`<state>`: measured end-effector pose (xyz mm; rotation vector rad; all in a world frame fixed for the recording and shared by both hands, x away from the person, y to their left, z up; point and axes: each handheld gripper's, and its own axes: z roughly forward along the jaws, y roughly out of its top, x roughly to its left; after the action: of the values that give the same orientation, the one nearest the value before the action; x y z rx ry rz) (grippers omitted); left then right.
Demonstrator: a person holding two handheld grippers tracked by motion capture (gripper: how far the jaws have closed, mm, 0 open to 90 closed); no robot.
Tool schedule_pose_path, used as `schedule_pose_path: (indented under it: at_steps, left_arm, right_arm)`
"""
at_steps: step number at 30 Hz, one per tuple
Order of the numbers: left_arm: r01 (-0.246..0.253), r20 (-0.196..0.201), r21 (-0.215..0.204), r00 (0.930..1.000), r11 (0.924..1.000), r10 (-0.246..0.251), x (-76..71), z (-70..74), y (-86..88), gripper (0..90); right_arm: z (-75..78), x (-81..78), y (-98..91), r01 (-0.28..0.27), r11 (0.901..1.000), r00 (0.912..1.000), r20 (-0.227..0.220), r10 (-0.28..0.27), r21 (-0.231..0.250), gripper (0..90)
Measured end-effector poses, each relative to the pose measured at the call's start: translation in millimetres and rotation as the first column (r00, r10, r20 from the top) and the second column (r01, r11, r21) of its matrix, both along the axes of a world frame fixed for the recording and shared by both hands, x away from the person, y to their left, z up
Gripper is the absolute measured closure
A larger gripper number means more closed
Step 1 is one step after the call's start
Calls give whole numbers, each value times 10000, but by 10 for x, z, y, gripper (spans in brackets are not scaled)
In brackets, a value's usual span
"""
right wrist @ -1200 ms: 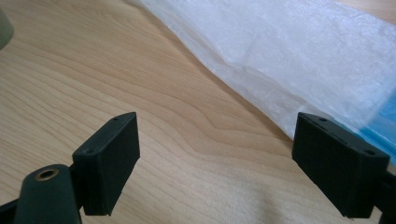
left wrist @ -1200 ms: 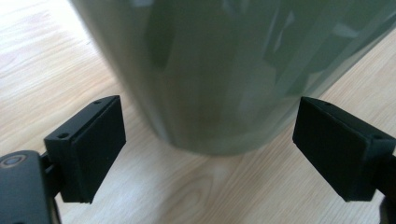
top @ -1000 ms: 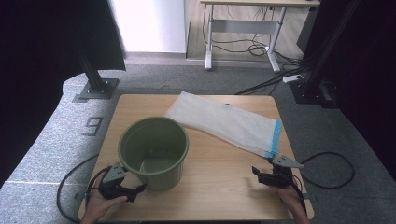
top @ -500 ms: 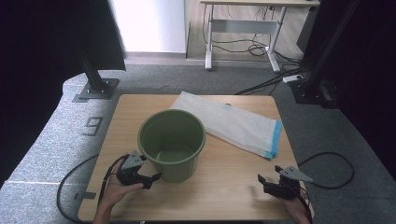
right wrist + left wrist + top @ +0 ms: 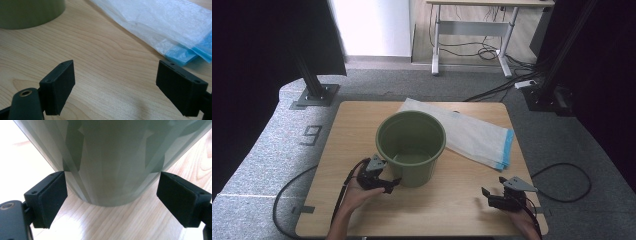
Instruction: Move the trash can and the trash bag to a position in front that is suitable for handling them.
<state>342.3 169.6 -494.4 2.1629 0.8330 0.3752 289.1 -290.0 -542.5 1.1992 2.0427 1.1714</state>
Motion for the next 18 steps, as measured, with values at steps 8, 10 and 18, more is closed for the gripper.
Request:
schedule_pose_path:
  at_steps: [8, 10, 18]
  left_arm:
    - [-338, 284, 366, 9991, 9988, 328, -41, 21, -72, 114]
    - [-442, 337, 347, 9985, 9984, 430, -69, 25, -34, 114]
    - [-1165, 420, 3, 9923, 9932, 1164, -216, 47, 253, 119]
  right_arm:
    - [4, -7, -15, -51, 10000, 10000, -76, 51, 35, 150]
    - [4, -6, -20, -21, 10000, 10000, -80, 21, 40, 151]
    - [29, 20, -20, 129, 9999, 9999, 26, -129, 58, 151]
